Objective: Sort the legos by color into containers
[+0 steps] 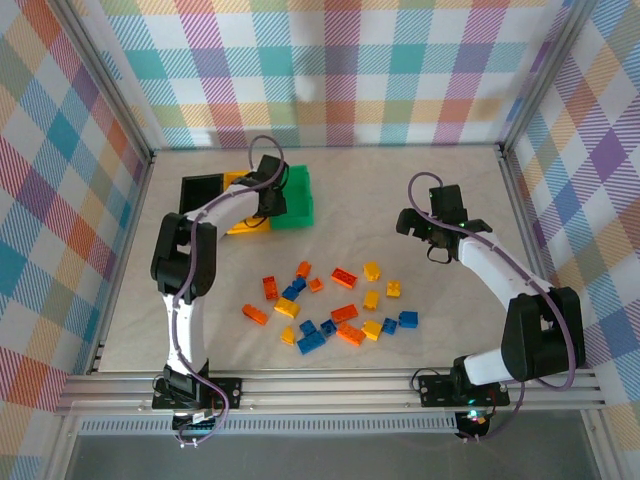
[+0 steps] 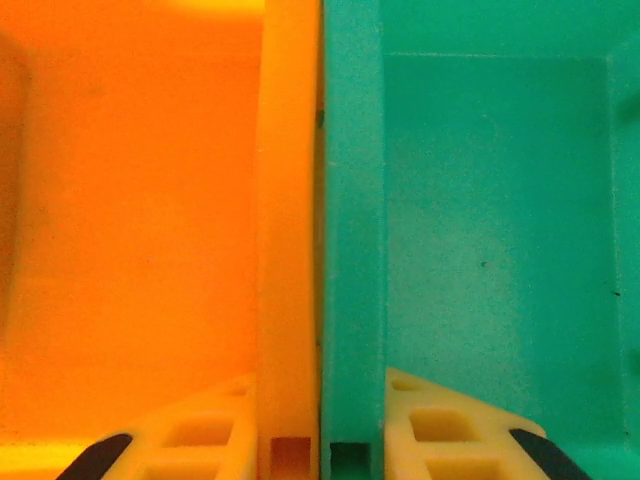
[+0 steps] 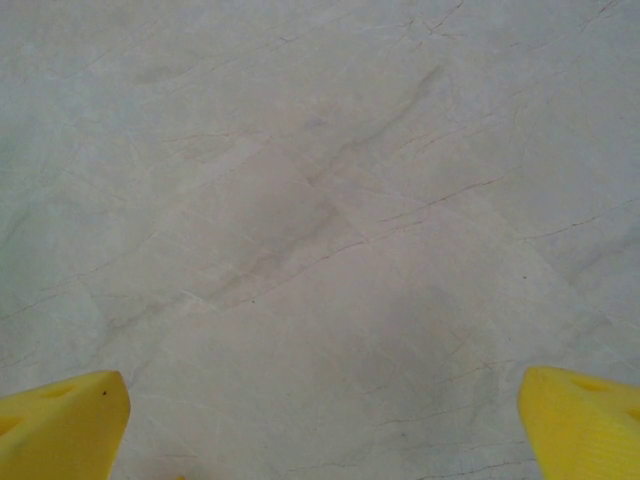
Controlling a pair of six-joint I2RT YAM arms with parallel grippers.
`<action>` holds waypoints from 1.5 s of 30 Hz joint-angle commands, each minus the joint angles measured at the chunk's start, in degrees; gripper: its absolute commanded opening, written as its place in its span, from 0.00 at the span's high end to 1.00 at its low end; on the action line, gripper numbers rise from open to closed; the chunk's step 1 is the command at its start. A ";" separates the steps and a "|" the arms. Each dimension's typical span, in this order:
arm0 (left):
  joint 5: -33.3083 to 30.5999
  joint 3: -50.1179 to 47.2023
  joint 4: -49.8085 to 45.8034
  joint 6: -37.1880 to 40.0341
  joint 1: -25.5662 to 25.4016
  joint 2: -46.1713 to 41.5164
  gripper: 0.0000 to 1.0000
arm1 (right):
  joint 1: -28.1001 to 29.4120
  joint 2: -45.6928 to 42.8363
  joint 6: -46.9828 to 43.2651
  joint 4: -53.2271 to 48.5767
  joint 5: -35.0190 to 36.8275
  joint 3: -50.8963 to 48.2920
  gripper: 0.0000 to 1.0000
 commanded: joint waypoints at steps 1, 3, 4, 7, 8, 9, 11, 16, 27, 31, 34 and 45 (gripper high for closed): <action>1.89 -0.47 0.41 -0.48 -4.47 -1.04 0.88 | 0.27 -0.45 -0.33 -0.59 1.28 -0.53 0.00; 1.12 0.02 -0.43 -2.36 -6.98 -1.06 0.94 | 0.27 -0.22 0.02 -0.57 1.49 -0.53 0.00; 1.18 0.89 -1.54 -3.66 -8.16 -0.62 0.98 | 0.27 -0.24 0.11 -0.59 1.62 -0.62 0.00; 0.30 2.83 -3.73 -7.36 -11.72 0.32 1.00 | 0.24 -0.26 0.24 -0.56 1.90 -1.04 0.00; -0.29 3.22 -4.23 -8.45 -12.89 0.61 1.00 | 0.24 -0.36 0.29 -0.51 1.99 -1.14 0.00; -1.73 4.04 -5.30 -9.81 -14.19 0.99 1.00 | 0.18 -0.40 0.26 -0.59 2.15 -1.18 0.00; -3.36 6.38 -7.95 -12.65 -16.09 2.19 1.00 | 0.16 -0.44 0.27 -0.83 2.48 -1.32 0.00; -6.44 9.34 -11.36 -19.00 -19.36 3.18 1.00 | 0.14 -0.70 0.22 -0.88 2.96 -1.67 0.00; -6.15 13.63 -12.27 -21.17 -22.21 6.23 1.00 | -0.25 -1.66 0.20 -0.96 2.52 -2.38 0.00; -5.58 16.90 -13.32 -19.85 -23.54 8.75 1.00 | -0.74 -2.02 0.01 -1.26 2.70 -2.38 0.00; -6.13 19.48 -14.80 -18.69 -24.42 10.33 1.00 | -0.94 -2.20 0.12 -1.14 2.52 -2.55 0.00; -5.84 19.29 -15.04 -19.42 -25.31 10.58 0.70 | -1.04 -2.24 0.91 -1.12 2.13 -2.42 0.00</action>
